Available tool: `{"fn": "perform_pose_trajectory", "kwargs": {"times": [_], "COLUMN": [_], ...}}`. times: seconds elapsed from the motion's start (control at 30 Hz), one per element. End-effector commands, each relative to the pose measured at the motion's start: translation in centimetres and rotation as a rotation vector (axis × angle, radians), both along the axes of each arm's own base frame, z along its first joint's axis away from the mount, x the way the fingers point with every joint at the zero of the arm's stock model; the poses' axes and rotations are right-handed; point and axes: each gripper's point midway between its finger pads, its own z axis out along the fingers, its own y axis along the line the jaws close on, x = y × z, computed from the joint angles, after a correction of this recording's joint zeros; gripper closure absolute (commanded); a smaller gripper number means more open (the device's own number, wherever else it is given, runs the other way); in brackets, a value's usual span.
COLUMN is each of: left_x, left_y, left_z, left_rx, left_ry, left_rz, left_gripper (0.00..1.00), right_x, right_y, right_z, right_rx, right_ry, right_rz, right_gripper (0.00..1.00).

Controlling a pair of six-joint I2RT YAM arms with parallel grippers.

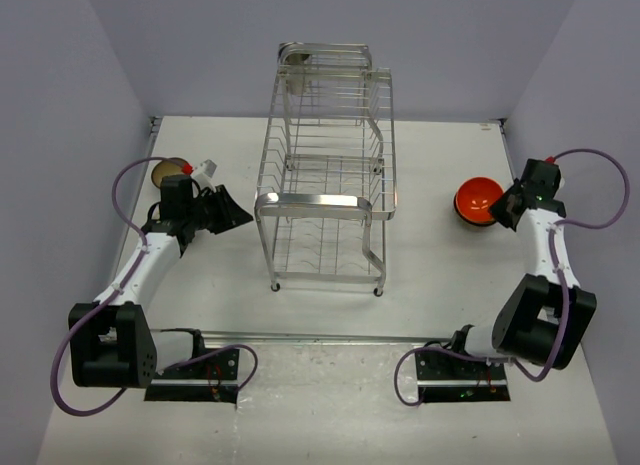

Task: Unload the bowls from the dish rack

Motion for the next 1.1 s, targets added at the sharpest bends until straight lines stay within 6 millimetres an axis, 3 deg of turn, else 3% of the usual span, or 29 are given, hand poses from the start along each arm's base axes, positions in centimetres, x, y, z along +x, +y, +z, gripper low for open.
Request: {"fn": "perform_pose_trajectory", "kwargs": {"times": [0.0, 0.47, 0.73, 1.07], "left_x": [0.3, 0.2, 0.1, 0.2], "left_y": [0.0, 0.1, 0.2, 0.2], "left_z": [0.7, 1.0, 0.9, 0.8], "left_rx": [0.003, 0.014, 0.015, 0.015], "left_ry": [-0.052, -0.064, -0.063, -0.060], "left_rz": [0.004, 0.007, 0.012, 0.010], "left_gripper": [0.70, 0.70, 0.70, 0.70], "right_x": [3.0, 4.7, 4.2, 4.3], "right_y": [-0.3, -1.1, -2.8, -2.4], "right_z": [2.5, 0.2, -1.0, -1.3], "right_rx": [0.015, 0.110, 0.191, 0.229], "right_ry": [-0.107, -0.090, -0.099, -0.110], "right_rz": [0.009, -0.029, -0.099, -0.073], "right_gripper": [1.00, 1.00, 1.00, 1.00]}}
